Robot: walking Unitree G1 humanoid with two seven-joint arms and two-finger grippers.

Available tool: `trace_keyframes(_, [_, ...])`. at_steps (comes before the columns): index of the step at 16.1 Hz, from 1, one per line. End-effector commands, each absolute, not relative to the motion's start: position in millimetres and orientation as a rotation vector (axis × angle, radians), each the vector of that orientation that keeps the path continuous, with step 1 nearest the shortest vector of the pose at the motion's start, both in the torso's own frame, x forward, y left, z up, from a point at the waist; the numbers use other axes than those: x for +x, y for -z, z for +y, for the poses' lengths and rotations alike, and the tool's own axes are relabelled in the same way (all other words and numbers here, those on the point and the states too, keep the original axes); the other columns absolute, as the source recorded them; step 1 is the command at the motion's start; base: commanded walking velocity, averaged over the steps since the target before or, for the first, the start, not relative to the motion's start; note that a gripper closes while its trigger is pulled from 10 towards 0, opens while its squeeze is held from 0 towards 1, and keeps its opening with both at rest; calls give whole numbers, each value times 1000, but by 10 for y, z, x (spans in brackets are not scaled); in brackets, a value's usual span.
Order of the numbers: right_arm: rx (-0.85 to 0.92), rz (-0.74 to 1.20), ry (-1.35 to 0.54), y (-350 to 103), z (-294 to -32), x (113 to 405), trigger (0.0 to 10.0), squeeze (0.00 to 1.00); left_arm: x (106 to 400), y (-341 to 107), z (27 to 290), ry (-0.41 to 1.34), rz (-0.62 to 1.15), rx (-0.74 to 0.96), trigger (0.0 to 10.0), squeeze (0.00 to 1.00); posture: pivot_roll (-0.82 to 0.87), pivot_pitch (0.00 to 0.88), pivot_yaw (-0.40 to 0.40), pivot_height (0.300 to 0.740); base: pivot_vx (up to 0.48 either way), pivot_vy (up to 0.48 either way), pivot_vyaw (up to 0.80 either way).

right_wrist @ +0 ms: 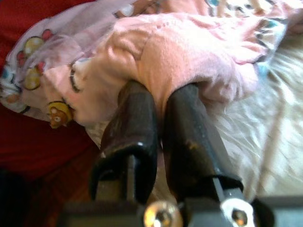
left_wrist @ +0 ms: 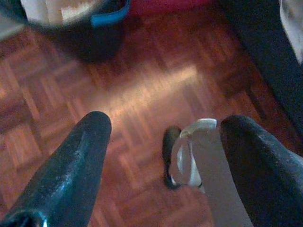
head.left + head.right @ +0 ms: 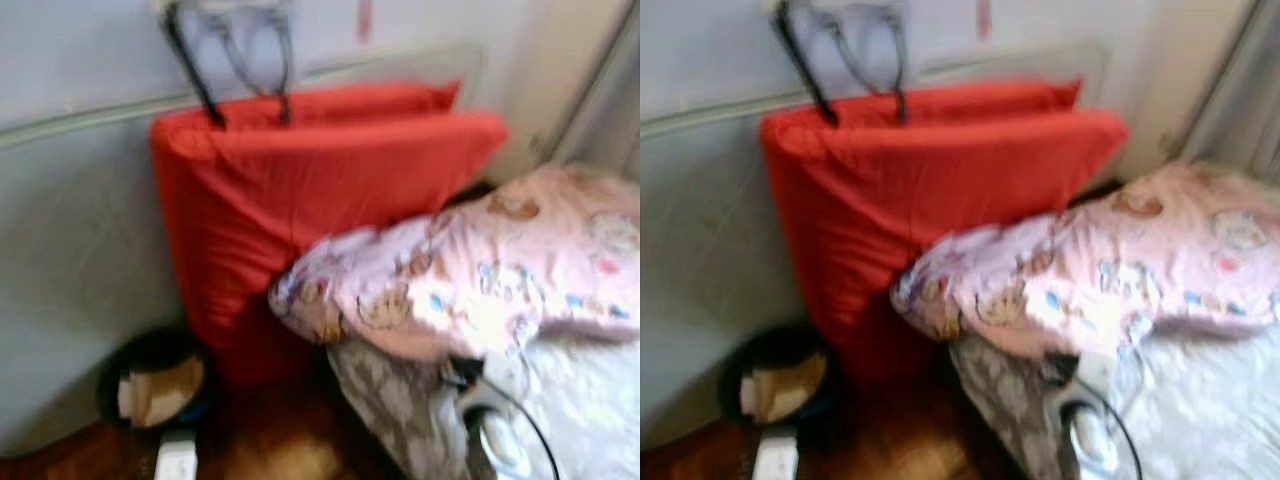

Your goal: Clean up the room

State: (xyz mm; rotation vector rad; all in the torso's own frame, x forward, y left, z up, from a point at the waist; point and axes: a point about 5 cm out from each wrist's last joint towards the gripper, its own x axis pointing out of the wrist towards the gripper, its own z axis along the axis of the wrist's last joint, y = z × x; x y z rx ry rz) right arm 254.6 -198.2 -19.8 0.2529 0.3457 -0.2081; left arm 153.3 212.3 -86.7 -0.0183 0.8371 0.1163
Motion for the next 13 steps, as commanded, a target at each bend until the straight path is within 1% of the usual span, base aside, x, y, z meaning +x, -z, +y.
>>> trace_keyframes(1, [260, 321, 212, 164, -1969, 2573, 10000, 0, 1648, 805, 2186, -119, 804, 5, 10000, 0, 43, 0, -39, 740, -281, 0, 0])
trace_keyframes(6, [256, 280, 210, 105, -1970, 2613, 10000, 0, 1647, 810, 2169, -119, 808, 8, 10000, 0, 41, 0, -41, 740, -277, 0, 0])
trace_keyframes(13, [224, 192, 201, -39, -1992, 2699, 10000, 0, 1627, 819, 2196, -128, 825, 36, 10000, 0, 37, 0, -43, 740, 0, 0, 0])
